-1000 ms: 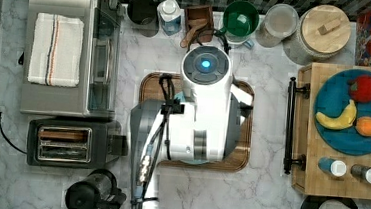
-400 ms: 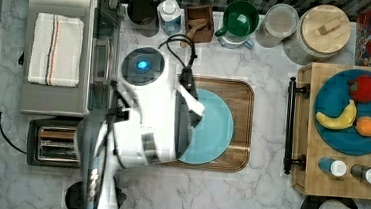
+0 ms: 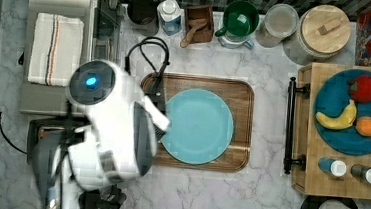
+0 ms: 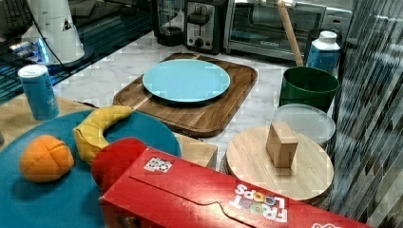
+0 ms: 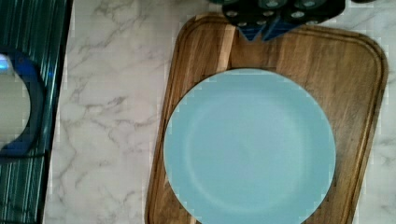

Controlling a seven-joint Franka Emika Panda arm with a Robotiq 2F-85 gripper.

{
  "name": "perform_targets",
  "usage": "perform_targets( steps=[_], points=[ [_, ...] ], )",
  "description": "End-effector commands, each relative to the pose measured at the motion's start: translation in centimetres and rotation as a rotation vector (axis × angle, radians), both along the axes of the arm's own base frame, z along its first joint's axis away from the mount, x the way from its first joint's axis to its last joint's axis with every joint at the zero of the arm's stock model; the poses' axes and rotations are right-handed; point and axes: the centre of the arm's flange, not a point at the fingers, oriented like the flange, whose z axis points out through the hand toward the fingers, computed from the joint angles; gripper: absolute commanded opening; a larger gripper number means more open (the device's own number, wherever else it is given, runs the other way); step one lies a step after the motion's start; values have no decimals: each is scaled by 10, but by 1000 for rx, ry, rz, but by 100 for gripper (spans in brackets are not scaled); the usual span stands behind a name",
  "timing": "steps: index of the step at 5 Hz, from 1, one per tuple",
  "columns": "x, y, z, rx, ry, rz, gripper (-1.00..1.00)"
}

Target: Pick up the toast.

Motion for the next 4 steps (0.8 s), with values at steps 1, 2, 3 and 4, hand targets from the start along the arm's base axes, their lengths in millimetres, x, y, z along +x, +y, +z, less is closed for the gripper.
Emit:
perform_targets(
  steps=[1,2,3,4],
  points=[
    [-28,99,58,100,-162,-102,100],
    [-29,120,49,136,-146,-146,100],
    [-31,144,44,161,-119,-161,100],
    [-32,169,43,172,-101,-160,100]
  ],
)
